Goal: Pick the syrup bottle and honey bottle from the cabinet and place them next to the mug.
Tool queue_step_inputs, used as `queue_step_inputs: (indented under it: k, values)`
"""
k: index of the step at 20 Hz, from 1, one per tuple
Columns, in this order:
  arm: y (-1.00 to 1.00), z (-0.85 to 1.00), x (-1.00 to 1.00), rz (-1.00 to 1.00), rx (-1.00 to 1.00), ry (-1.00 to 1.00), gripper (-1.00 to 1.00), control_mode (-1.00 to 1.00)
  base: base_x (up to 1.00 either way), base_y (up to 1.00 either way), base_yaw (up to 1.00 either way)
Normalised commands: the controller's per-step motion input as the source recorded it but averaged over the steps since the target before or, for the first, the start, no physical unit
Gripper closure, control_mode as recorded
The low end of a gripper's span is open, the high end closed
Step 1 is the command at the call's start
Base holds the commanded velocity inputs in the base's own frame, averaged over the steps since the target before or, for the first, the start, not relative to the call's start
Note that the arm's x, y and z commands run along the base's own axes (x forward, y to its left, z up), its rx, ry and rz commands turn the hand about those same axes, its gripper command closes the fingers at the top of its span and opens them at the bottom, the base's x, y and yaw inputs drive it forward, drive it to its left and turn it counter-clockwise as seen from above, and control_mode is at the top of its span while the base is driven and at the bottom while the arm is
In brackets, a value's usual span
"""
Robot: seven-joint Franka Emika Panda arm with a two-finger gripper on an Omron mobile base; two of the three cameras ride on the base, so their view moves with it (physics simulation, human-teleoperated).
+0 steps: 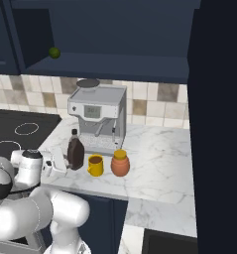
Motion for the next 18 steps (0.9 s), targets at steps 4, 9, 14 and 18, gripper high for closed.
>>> queue_step_inputs:
  k: [4, 9, 14, 18]
  values:
    - [-0.01, -0.10, 0.00, 0.00, 0.00, -0.10, 1.00, -1.00, 0.00, 0.00, 0.00]
    - [-0.03, -0.03, 0.02, 0.00, 0.00, -0.04, 1.00, -1.00, 0.00, 0.00, 0.00]
    - [0.00, 0.00, 0.00, 0.00, 0.00, 0.00, 1.00, -1.00, 0.00, 0.00, 0.00]
    - [0.00, 0.00, -0.02, 0.00, 0.00, 0.00, 1.00, -1.00, 0.00, 0.00, 0.00]
